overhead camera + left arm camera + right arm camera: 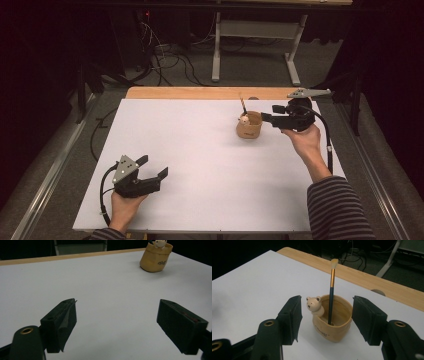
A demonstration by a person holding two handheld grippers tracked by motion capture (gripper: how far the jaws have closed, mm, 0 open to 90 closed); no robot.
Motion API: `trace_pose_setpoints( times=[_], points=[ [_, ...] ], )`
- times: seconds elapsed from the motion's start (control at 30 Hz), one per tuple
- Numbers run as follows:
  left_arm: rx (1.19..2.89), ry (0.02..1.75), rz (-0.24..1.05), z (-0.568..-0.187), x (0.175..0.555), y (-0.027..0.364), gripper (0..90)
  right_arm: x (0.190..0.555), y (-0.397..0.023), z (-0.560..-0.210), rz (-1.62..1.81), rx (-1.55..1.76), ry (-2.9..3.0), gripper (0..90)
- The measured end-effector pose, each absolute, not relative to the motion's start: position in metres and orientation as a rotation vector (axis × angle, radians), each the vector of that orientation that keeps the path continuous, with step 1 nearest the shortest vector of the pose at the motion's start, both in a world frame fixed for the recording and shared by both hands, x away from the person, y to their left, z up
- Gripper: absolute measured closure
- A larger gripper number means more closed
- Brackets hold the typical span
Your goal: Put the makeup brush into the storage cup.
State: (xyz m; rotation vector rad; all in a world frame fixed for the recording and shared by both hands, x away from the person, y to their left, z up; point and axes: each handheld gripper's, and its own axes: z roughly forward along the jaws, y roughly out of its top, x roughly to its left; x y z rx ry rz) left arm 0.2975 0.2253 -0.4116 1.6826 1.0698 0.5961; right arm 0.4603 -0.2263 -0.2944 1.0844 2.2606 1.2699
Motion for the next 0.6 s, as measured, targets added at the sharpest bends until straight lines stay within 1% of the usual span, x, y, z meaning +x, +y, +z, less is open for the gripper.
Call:
trace_pose_setpoints(
  times=[0.6],
  points=[
    [1.678, 1.073, 0.596, -0.412, 0.297, 0.226, 16.8, 0.444, -0.246, -0.293, 1.304, 1.096, 2.226, 44.1]
  ],
)
